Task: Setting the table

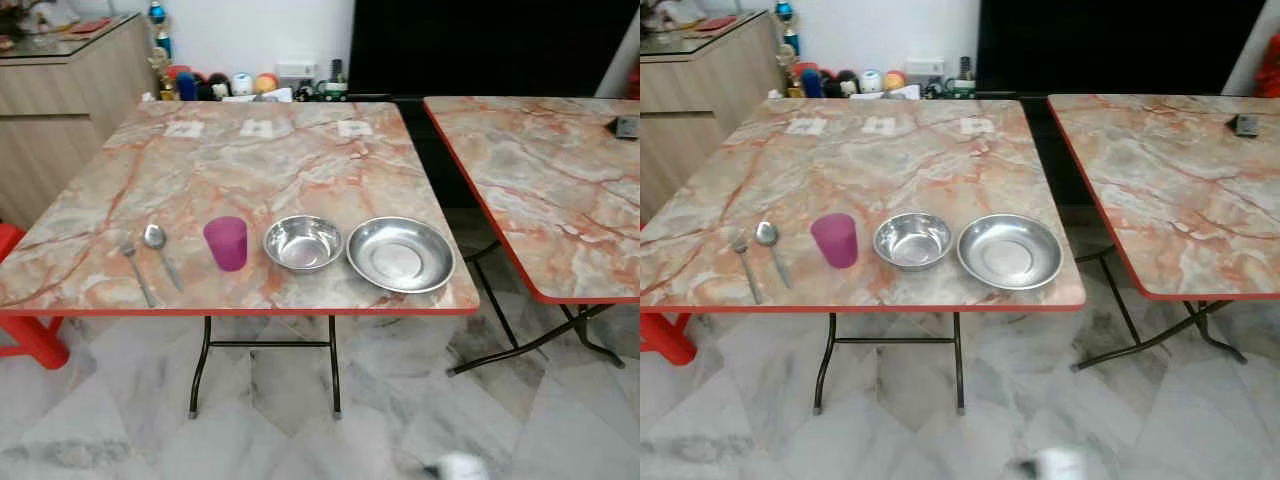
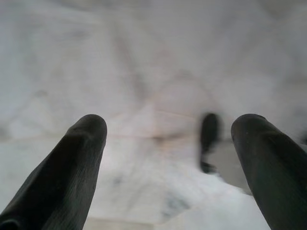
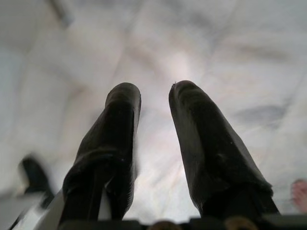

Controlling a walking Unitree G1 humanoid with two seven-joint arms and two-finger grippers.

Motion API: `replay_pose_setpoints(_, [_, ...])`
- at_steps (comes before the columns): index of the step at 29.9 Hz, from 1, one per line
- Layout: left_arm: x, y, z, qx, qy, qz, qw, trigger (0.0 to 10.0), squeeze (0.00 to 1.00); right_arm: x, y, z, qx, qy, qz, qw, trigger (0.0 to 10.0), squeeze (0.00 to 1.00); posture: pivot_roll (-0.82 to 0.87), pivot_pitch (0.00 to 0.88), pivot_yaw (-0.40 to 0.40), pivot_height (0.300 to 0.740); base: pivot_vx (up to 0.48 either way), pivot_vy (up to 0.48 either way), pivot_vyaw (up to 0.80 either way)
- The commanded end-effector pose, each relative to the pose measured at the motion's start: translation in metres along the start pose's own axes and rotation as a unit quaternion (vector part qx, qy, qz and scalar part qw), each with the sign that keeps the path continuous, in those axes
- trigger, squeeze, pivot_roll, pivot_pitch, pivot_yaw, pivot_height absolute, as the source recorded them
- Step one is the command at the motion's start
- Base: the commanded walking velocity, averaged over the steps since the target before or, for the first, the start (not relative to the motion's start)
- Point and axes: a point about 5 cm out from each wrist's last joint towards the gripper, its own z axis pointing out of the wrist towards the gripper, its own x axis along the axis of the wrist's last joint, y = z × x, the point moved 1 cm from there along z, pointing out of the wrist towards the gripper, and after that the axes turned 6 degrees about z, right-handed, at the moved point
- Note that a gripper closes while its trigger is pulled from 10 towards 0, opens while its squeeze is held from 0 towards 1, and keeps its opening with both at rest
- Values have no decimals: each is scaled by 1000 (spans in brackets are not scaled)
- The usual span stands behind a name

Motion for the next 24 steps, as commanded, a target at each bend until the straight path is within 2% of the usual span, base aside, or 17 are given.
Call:
replay_pose_setpoints(1, [-2, 42, 4, -49, -7, -9, 999, 10000, 0, -21, -26, -1, 35, -32, 12, 999, 10000, 0, -1, 0, -10, 740, 0, 0, 0])
replay_pose_setpoints(5, [6, 59, 7, -56, -1, -1, 998, 10000, 0, -20, -26, -1, 32, -30, 15, 999, 10000, 0, -1, 0, -11, 740, 0, 0, 0])
replay_pose_setpoints(9, [8, 67, 7, -61, 1, -2, 998, 10000, 0, -18, -25, -1, 31, -21, 30, 999, 10000, 0, 2, 0, -14, 740, 0, 0, 0])
replay_pose_setpoints(10, [8, 66, 7, -62, 1, -5, 998, 10000, 0, -17, -25, -1, 32, -17, 40, 999, 10000, 0, 1, 0, -15, 740, 0, 0, 0])
replay_pose_setpoints(15, [4, 41, 6, -49, -3, -8, 999, 10000, 0, -11, -22, -2, 17, 20, 66, 997, 10000, 0, -5, 0, -21, 740, 0, 0, 0])
replay_pose_setpoints(18, [1, 35, 5, -45, -6, -8, 999, 10000, 0, -9, -20, -2, 6, 33, 76, 997, 10000, 0, -8, 0, -22, 740, 0, 0, 0])
replay_pose_setpoints(20, [0, 33, 4, -44, -8, -7, 999, 10000, 0, -6, -19, -2, 2, 47, 66, 997, 10000, 0, -16, 0, -24, 740, 0, 0, 0])
replay_pose_setpoints(22, [-3, 34, 3, -45, -10, -7, 999, 10000, 0, 27, 0, -5, 1, 141, 75, 987, 10000, 0, -21, 0, -25, 740, 0, 0, 0])
replay_pose_setpoints(23, [-6, 38, 3, -48, -12, -6, 999, 10000, 0, 54, 10, -10, -1, 218, 80, 973, 10000, 0, -28, 0, -26, 740, 0, 0, 0])
replay_pose_setpoints(24, [-7, 44, 3, -52, -13, -6, 999, 10000, 0, 66, 10, -14, -1, 252, 70, 965, 10000, 0, -36, 0, -27, 740, 0, 0, 0])
